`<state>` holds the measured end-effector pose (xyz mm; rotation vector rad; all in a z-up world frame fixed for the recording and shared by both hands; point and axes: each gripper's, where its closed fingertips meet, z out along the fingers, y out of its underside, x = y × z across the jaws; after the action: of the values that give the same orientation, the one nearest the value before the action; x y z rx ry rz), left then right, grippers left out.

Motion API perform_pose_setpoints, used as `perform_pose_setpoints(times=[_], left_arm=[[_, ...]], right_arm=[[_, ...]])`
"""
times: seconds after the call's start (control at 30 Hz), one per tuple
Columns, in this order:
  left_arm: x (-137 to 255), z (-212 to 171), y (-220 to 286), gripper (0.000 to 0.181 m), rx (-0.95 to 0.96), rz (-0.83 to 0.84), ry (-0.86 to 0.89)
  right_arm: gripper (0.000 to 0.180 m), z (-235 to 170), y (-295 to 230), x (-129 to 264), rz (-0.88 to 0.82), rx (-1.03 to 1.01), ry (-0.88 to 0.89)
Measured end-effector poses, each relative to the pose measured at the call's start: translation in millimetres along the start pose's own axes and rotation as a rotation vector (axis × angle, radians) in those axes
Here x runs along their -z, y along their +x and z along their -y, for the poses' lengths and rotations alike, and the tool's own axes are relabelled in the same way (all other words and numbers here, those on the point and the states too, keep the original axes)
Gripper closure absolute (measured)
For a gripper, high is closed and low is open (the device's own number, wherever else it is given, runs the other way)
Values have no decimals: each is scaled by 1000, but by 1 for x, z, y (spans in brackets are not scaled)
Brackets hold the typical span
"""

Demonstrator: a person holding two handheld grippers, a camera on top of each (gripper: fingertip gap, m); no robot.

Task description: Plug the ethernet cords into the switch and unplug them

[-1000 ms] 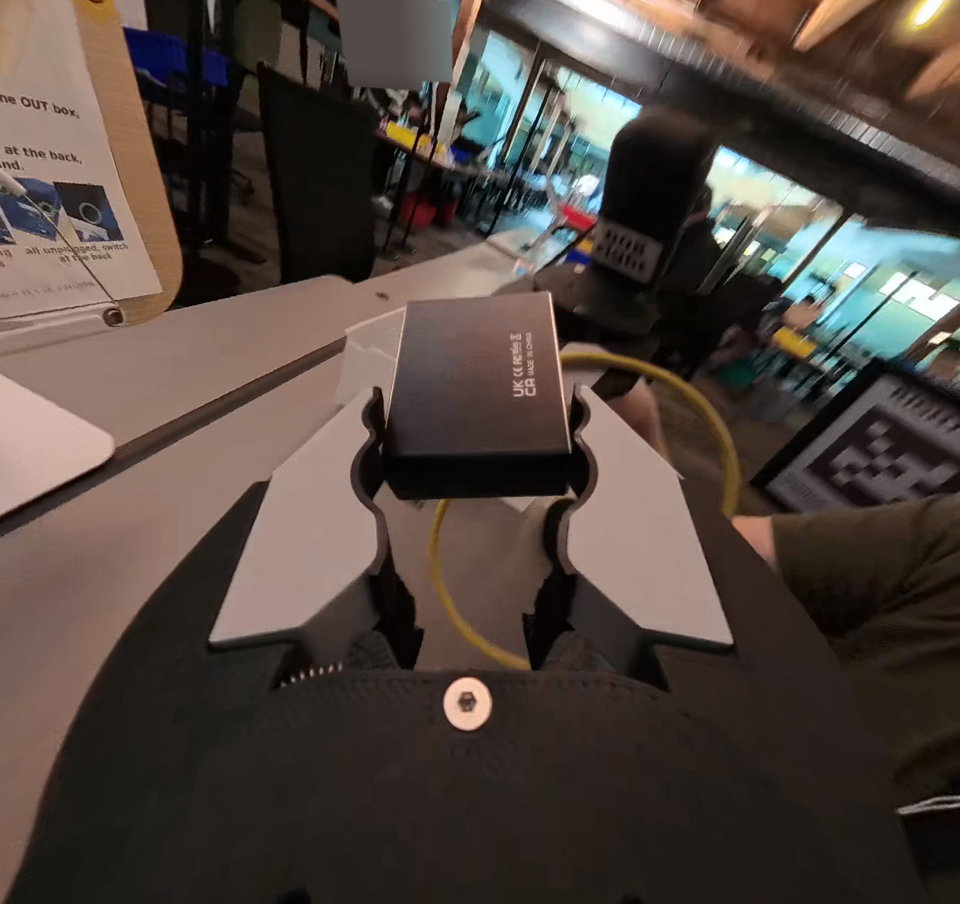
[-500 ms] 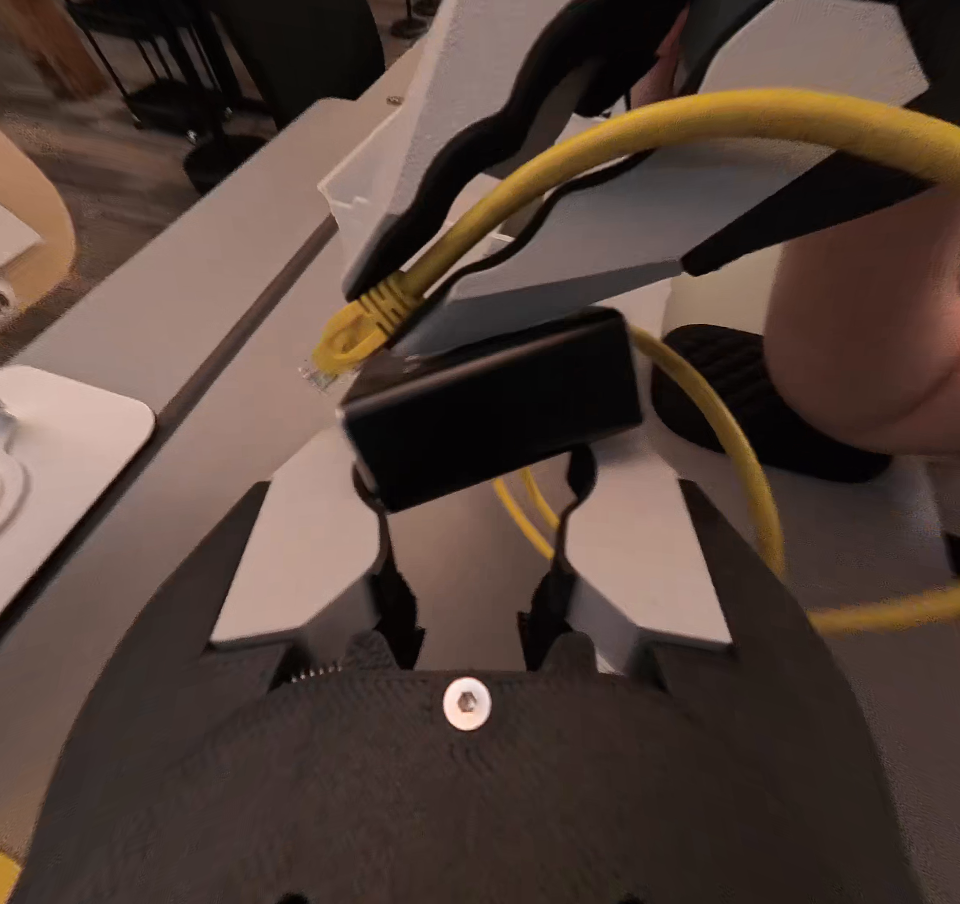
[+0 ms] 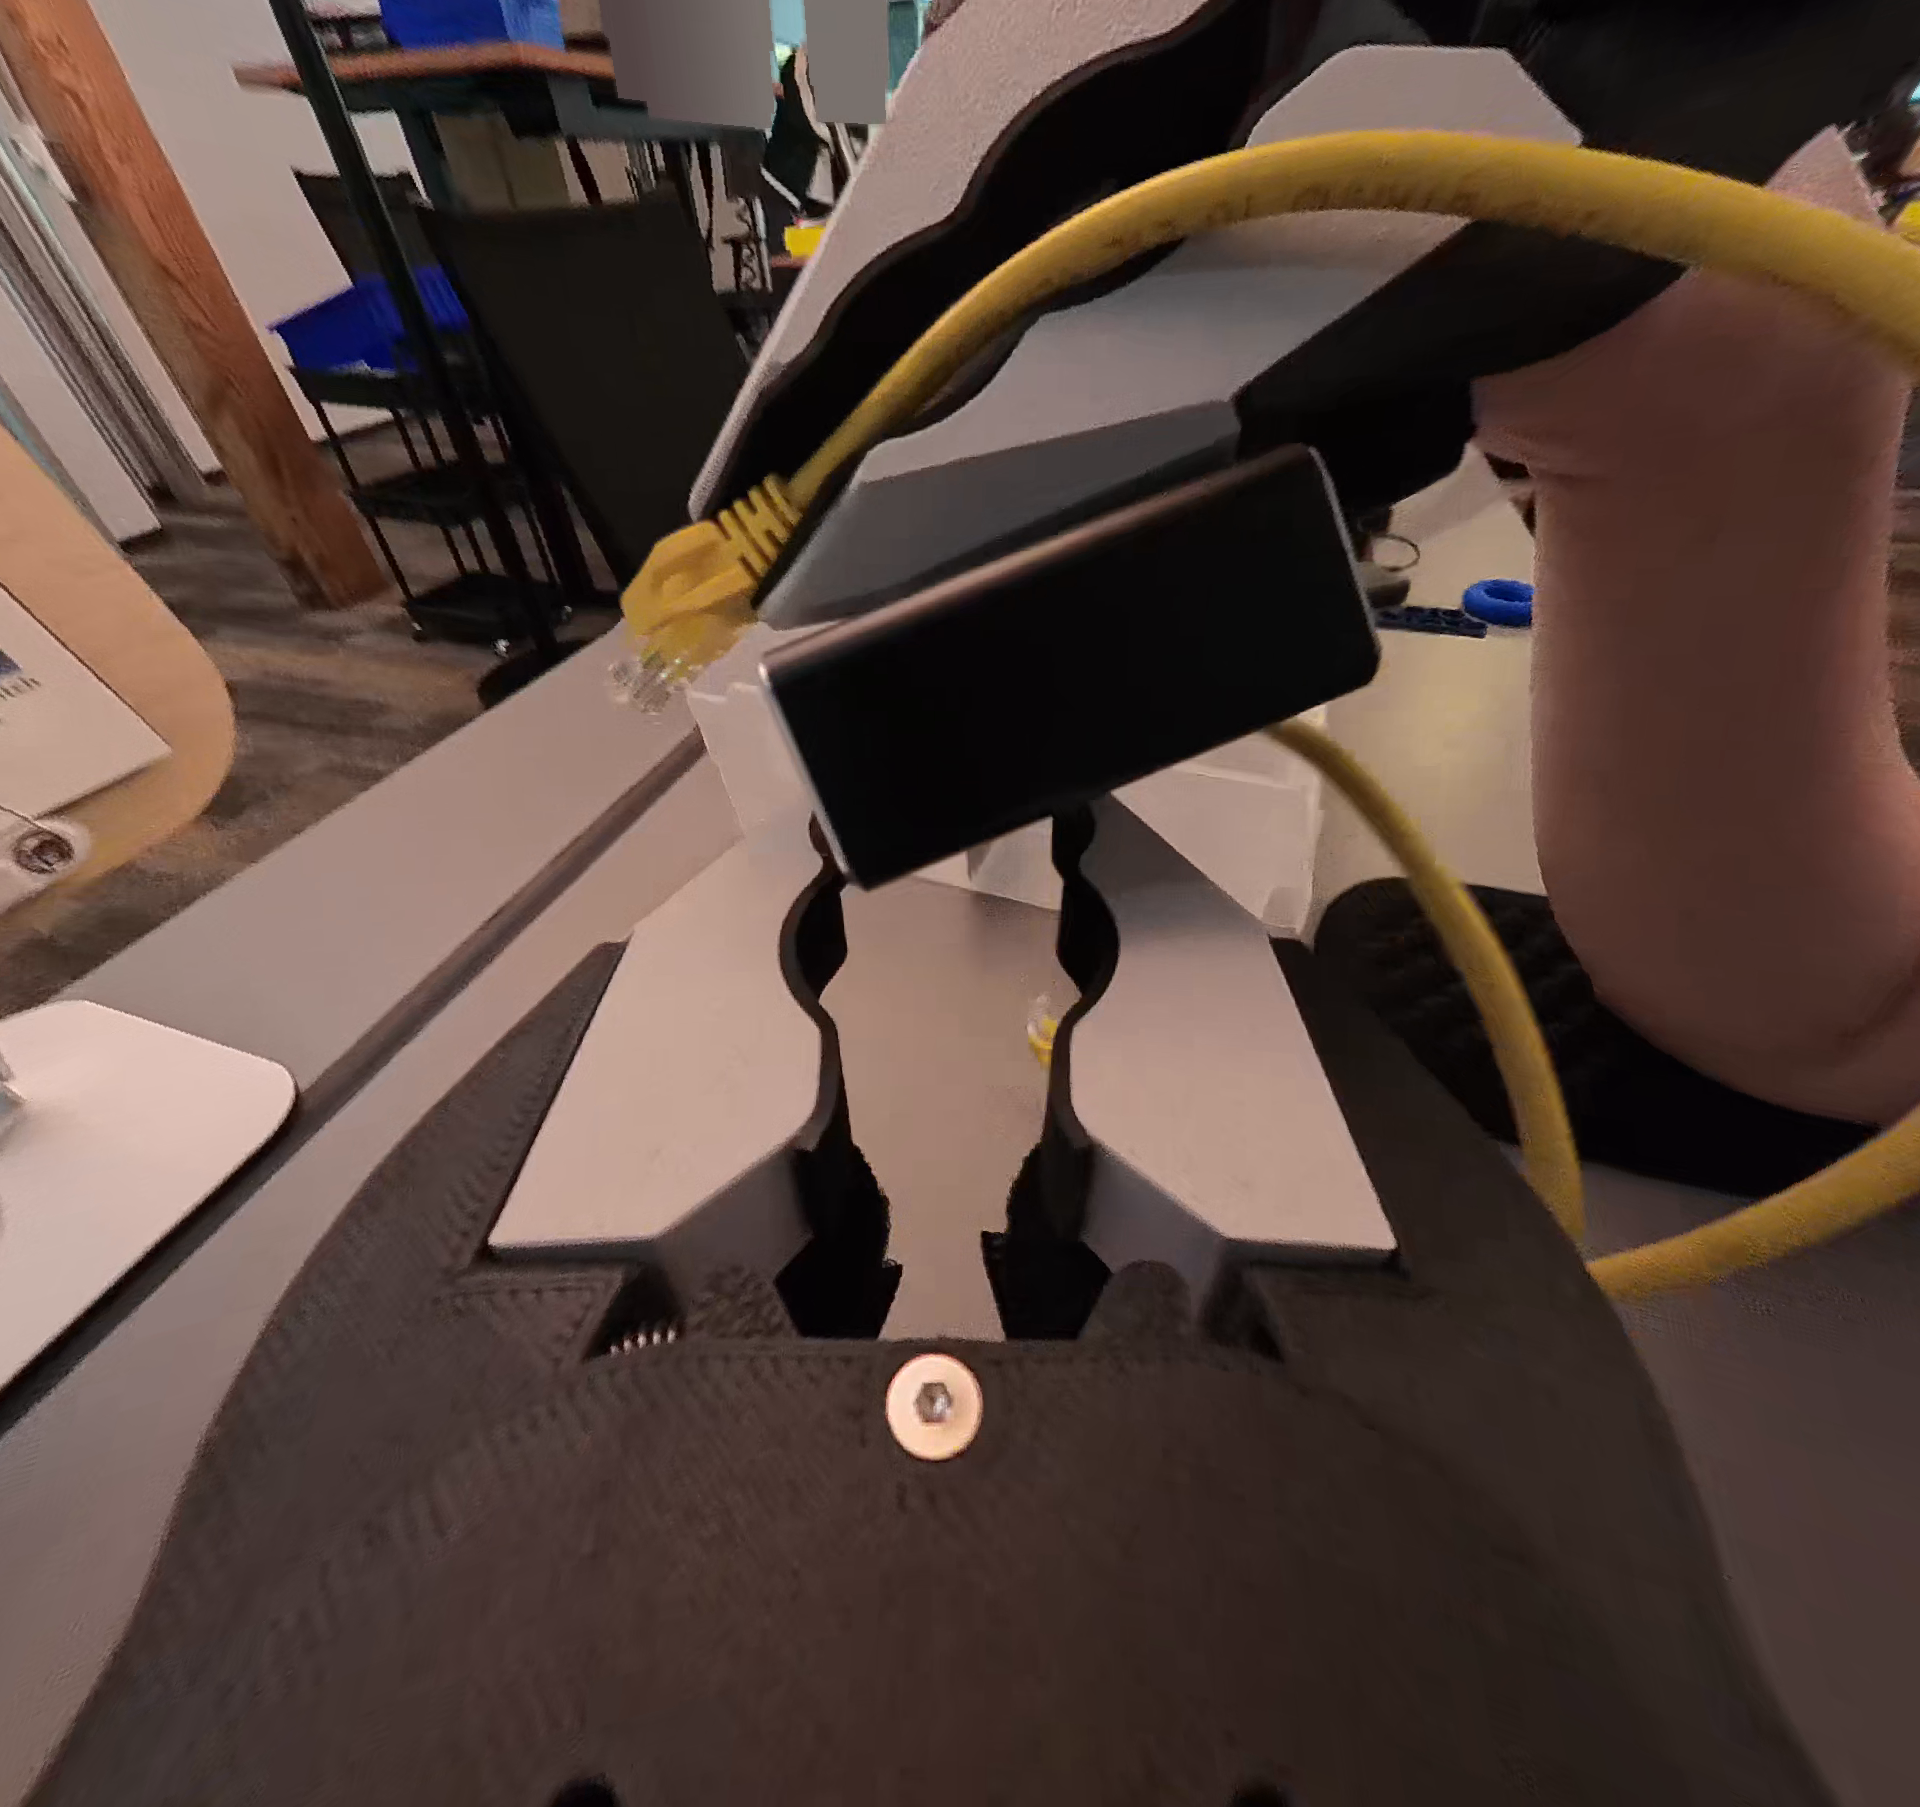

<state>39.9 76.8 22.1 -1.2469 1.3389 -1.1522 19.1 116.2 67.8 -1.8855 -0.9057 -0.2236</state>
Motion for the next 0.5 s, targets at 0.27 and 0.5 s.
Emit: perform_pose_setpoints(times=[0.27, 0.5], left_arm=[[0, 7, 4, 143, -161, 115, 35], [-4, 6, 17, 144, -85, 74, 128]], right_arm=[[168, 2, -5, 3, 24, 40, 15], [168, -1, -9, 5, 29, 52, -15]])
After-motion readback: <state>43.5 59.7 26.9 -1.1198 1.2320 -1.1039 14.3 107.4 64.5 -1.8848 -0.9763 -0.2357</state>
